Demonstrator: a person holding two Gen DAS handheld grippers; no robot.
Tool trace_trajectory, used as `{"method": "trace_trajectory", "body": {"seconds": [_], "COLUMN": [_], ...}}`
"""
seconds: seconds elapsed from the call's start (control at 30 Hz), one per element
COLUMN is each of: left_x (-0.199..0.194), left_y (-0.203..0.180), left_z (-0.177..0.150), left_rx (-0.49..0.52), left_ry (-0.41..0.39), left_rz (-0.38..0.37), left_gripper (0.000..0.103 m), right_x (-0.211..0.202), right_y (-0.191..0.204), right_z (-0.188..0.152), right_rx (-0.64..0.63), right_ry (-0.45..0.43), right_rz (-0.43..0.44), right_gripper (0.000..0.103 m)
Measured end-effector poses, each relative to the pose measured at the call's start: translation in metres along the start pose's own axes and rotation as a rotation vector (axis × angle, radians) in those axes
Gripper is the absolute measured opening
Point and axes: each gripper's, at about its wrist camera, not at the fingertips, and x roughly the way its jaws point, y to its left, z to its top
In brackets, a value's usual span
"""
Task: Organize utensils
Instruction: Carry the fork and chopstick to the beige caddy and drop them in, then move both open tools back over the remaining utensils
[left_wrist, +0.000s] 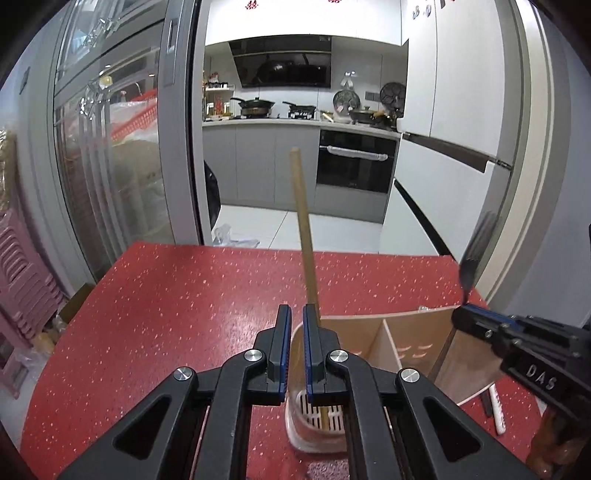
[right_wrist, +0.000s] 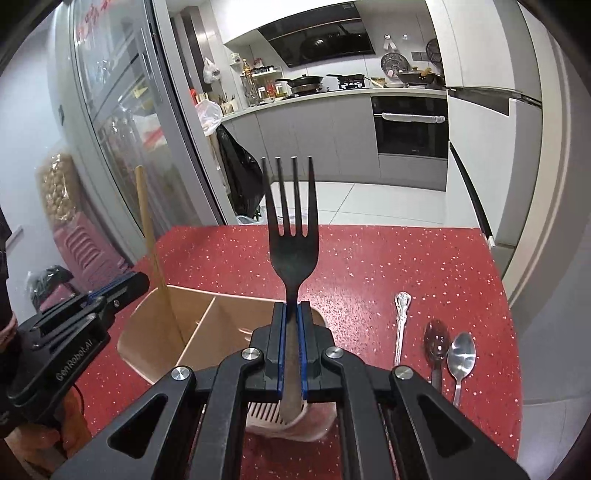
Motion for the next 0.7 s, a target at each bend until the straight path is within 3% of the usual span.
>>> {"method": "trace_trajectory", "body": {"seconds": [0.47,0.57,0.6,0.63,0.7], "left_x": [-0.031,-0.045,-0.049,-0.052,-0.062], "left_y": [0.007,0.014,0.017,0.019,0.027], "left_z": [-0.018,-0.029,-0.034,-0.038,-0.052], "left_rx": [-0.024,-0.048,-0.058,-0.064,-0.078], "left_ry": [0.040,0.056,0.062,0.068,0.089], "left_rz": [0.037,0.048,0.049,0.049,0.050], "left_gripper": [0.031,0.031,0.031,0.031,0.031], "right_x": [-0.027,-0.041,-0.048,-0.052,-0.064], "right_y": [0.000,0.001,0.001,0.001,0.003], "right_z": [-0.002,-0.009,-0.014,-0.017,-0.027], "right_rx": [0.034,0.051,0.061,0.064,0.064], "right_ry": [0.027,0.032,0.034,0.034,0.040], "right_rz": [0.029,0.042,0.048,0.051,0.053], "right_gripper": [0.009,0.034,0.051,0.056,0.056]}}
